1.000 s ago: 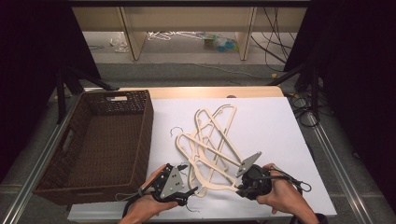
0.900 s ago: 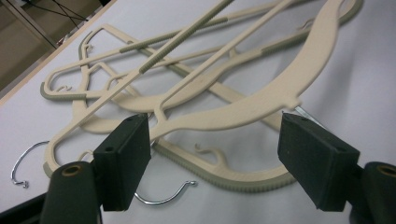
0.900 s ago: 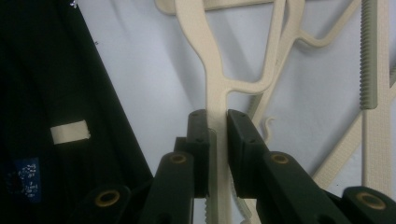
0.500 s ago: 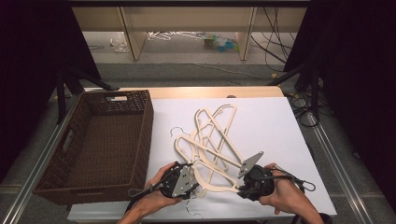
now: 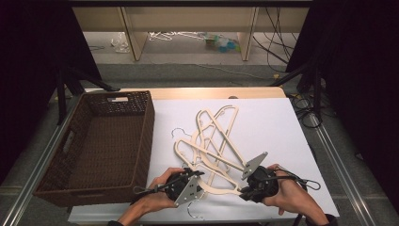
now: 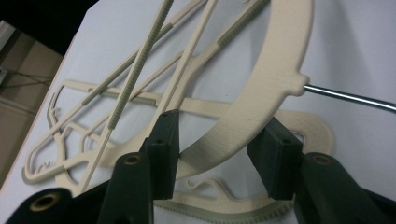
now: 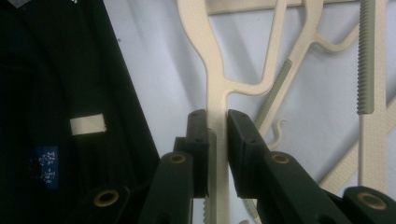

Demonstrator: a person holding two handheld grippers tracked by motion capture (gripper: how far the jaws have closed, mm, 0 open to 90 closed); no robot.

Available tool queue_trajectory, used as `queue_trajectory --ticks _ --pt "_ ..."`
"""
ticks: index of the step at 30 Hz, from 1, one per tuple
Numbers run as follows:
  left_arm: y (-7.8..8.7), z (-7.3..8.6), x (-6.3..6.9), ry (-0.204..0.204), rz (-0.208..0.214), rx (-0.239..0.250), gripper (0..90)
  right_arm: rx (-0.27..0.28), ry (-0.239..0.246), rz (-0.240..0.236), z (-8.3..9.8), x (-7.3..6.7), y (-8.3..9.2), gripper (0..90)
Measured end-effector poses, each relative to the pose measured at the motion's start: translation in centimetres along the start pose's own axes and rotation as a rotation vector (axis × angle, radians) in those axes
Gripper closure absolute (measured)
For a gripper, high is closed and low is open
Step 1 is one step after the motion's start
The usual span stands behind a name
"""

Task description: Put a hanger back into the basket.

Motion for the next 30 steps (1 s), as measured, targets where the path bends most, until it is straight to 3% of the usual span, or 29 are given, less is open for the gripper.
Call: queue_trajectory --ticks 1,3,4,7,8,10,13,14,16,17,18,20,22,24,25,27,28,30 --pt "0.0 -0.2 -0.1 -0.034 0.002 -0.008 58.5 0.001 -0.002 -0.005 0.1 0.1 0.0 79.4" --pt "0.0 -0.4 -0.1 -0.048 -0.006 0.001 62.1 0.001 -0.005 -0.01 0.3 0.5 -0.2 79.5" --pt "0.1 -0.7 -0.3 -0.085 -0.008 -0.018 63.8 -0.002 -0.015 -0.017 0.4 0.6 -0.2 79.6" --pt "0.2 -1.1 -0.5 -0.092 -0.008 -0.016 67.2 0.007 -0.016 -0.033 0.7 1.0 -0.4 79.6" --pt "0.6 -1.6 -1.1 -0.129 -0.013 -0.034 70.7 0.021 -0.022 -0.053 1.0 1.5 -0.5 79.5" --pt "0.8 -1.9 -1.4 -0.112 -0.031 -0.006 72.2 0.022 -0.028 -0.056 1.0 1.7 -0.5 79.4" --pt "1.2 -2.6 -2.3 -0.13 -0.042 -0.005 77.1 0.054 -0.063 -0.068 1.5 2.4 -0.3 75.1" --pt "1.3 -3.0 -2.7 -0.152 -0.044 -0.024 79.4 0.071 -0.083 -0.042 1.6 2.6 0.2 68.3" --pt "1.3 -3.3 -2.9 -0.161 -0.052 -0.03 80.4 0.086 -0.094 -0.028 1.6 2.7 0.5 64.5" --pt "1.2 -3.7 -3.2 -0.144 -0.054 -0.028 81.9 0.134 -0.133 0.014 1.5 2.8 1.7 53.7" --pt "1.3 -3.9 -3.4 -0.157 -0.064 -0.044 82.2 0.163 -0.153 0.039 1.4 2.8 2.2 48.7" --pt "1.5 -4.2 -3.8 -0.15 -0.07 -0.056 82.3 0.196 -0.15 0.044 1.3 2.9 2.6 45.7" --pt "1.7 -4.6 -4.2 -0.144 -0.082 -0.074 83.8 0.274 -0.185 0.101 1.1 2.7 3.9 40.7" --pt "2.0 -5.0 -4.9 -0.105 -0.096 -0.082 85.0 0.334 -0.185 0.144 1.0 2.7 5.1 39.1" --pt "2.2 -5.1 -5.5 -0.068 -0.106 -0.086 85.3 0.359 -0.192 0.16 0.9 2.6 5.4 39.1" --pt "2.4 -5.3 -5.9 -0.055 -0.112 -0.098 85.5 0.37 -0.194 0.161 0.9 2.6 5.6 39.1" --pt "2.7 -5.4 -6.3 -0.042 -0.11 -0.116 85.5 0.399 -0.221 0.165 0.8 2.4 5.6 39.0" --pt "3.1 -5.5 -7.0 -0.01 -0.113 -0.141 85.6 0.432 -0.21 0.176 0.7 2.1 5.9 38.2"
Point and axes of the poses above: each handheld gripper's, and its own axes: y roughly backward along the jaws, z roughly out of its underside, x roughly to its right, the point moved 1 cm from there along -y, roughly forward along the jaws, and after that the axes turned 2 degrees about -y, right-handed, at the moved point
